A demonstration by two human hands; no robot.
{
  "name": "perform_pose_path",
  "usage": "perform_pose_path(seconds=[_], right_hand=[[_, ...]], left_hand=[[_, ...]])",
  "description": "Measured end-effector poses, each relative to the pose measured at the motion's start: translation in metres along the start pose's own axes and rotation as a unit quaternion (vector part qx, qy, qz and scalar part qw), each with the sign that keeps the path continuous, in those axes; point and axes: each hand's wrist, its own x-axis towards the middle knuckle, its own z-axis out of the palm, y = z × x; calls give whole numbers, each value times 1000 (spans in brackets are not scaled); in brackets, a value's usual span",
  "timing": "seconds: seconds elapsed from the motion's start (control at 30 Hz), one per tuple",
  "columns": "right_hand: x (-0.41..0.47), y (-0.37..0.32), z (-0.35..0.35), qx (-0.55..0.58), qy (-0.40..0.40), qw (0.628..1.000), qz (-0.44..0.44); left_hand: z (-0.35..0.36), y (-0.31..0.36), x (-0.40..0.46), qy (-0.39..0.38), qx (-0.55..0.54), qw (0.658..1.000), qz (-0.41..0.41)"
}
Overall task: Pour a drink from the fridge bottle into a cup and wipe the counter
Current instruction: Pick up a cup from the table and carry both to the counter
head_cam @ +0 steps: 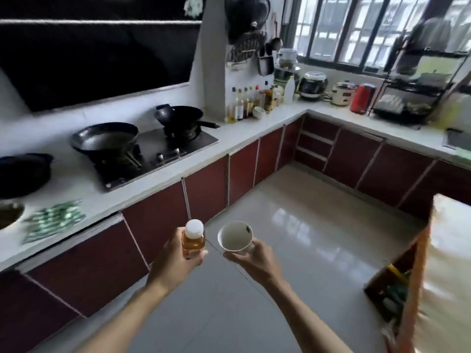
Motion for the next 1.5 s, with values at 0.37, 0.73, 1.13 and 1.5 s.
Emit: perform_pose_path(seconds=[0.37, 0.73, 1.13, 1.5], right_hand=[[9, -218, 229, -38, -140, 984, -108], [23, -354, 402, -59, -291, 933, -204], [106, -455, 589, -75, -426, 872, -231], [163, -459, 659, -144, -434, 870, -187]], left_hand=[[-262, -135, -56, 202, 35, 976, -73], [-379, -251, -83, 329, 43, 927, -173], [-471, -373, -39, 397, 72, 863, -305], [-488, -468, 29, 372, 36, 857, -356]])
